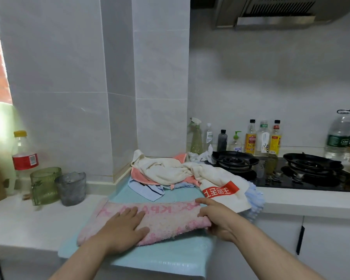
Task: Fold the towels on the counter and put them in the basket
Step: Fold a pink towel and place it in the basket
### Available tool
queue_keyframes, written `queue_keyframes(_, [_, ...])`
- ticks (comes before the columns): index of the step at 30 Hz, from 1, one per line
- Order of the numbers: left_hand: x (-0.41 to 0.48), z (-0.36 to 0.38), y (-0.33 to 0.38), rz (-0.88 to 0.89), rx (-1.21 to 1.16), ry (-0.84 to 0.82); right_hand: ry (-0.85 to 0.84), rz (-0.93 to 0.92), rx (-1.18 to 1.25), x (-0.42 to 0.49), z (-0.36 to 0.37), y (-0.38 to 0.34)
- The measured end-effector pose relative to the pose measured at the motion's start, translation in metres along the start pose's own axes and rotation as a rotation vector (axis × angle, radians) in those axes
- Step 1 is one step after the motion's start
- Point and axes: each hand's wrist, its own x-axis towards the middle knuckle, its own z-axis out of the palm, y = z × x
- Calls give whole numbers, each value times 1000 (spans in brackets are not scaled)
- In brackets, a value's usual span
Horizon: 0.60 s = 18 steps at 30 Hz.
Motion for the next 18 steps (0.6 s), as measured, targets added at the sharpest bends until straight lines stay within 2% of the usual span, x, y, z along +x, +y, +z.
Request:
queue_keyframes(4, [-1,-14,10,-15,-15,-72,-52,0,34,-9,-2,-3])
queue_keyframes(8, [11,-24,44,80,-151,24,-73,-38,30,-13,-9,-10])
queue_keyframes(11, [25,-8,66,122,-43,-11,-60,-74,13,-12,-18,-15])
queue_keyframes(14, [28,2,70,109,0,42,-70,-135,-36,-13,-12,-22])
queue_keyframes(16, [27,2,65,117,-191,121,-109,-182,49,-14,3,-31])
queue_keyframes(18, [24,0,57,63,-673,219,-162,-210,126,-12,25,-41])
